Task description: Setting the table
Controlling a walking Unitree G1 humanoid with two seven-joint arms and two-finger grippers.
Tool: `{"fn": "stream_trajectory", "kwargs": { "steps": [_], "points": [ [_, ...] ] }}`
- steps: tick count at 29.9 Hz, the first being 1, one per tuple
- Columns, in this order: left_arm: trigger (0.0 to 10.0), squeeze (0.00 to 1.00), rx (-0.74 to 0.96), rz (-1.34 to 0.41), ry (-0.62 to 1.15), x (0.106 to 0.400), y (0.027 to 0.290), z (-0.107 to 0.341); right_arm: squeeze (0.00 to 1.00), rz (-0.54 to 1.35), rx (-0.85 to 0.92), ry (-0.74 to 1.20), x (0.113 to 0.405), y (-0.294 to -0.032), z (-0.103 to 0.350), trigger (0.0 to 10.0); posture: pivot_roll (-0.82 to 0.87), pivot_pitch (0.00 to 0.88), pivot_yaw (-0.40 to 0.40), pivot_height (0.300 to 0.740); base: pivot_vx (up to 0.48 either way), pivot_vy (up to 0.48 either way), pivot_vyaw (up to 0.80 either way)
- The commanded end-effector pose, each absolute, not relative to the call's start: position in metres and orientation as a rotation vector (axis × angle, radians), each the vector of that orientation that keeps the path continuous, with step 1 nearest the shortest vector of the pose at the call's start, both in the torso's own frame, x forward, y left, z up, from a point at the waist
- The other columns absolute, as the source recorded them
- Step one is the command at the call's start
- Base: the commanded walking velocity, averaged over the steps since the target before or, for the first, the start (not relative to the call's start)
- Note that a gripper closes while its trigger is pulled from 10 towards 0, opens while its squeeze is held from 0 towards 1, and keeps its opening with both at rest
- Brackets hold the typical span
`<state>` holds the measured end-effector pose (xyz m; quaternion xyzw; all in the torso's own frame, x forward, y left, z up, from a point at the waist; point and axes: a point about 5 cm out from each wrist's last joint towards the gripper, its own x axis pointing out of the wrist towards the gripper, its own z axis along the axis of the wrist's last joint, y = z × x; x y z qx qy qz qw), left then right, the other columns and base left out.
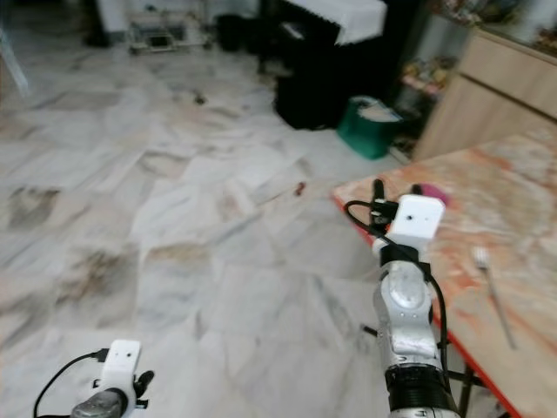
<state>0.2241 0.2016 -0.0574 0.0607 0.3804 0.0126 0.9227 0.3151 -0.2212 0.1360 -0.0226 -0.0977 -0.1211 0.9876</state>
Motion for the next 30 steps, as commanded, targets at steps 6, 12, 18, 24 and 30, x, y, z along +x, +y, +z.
{"fn": "stream_trajectory", "kwargs": {
  "steps": [6,12,18,24,30],
  "points": [
    [10.0,0.0,0.132,0.017,0.794,0.2209,0.1997,-0.0599,0.0,-0.247,-0.029,-0.202,0.317,-0.2198,0.1387,10.0,0.07,0.0,-0.061,0.74,0.049,0.0,0.0],
    [10.0,0.0,0.124,0.017,0.792,0.2211,0.1992,-0.0598,0.0,-0.25,-0.03,-0.203,0.3169,-0.221,0.139,10.0,0.07,0.0,-0.061,0.74,0.0,0.0,0.0],
    [10.0,0.0,0.122,0.006,0.8,0.2195,0.1979,-0.0611,0.0,-0.248,-0.029,-0.2,0.3166,-0.2202,0.1385,10.0,0.06,0.0,-0.06,0.74,0.0,0.0,0.0],
    [10.0,0.0,0.142,-0.002,0.805,0.2182,0.1978,-0.0618,0.0,-0.245,-0.029,-0.195,0.3166,-0.2196,0.1377,10.0,0.06,0.0,-0.06,0.74,0.0,0.0,0.0],
    [10.0,0.0,0.145,-0.001,0.804,0.2184,0.198,-0.0617,0.0,-0.246,-0.03,-0.191,0.3171,-0.2196,0.1378,10.0,0.07,0.0,-0.062,0.74,0.0,-0.306,0.0]
  ]
}}
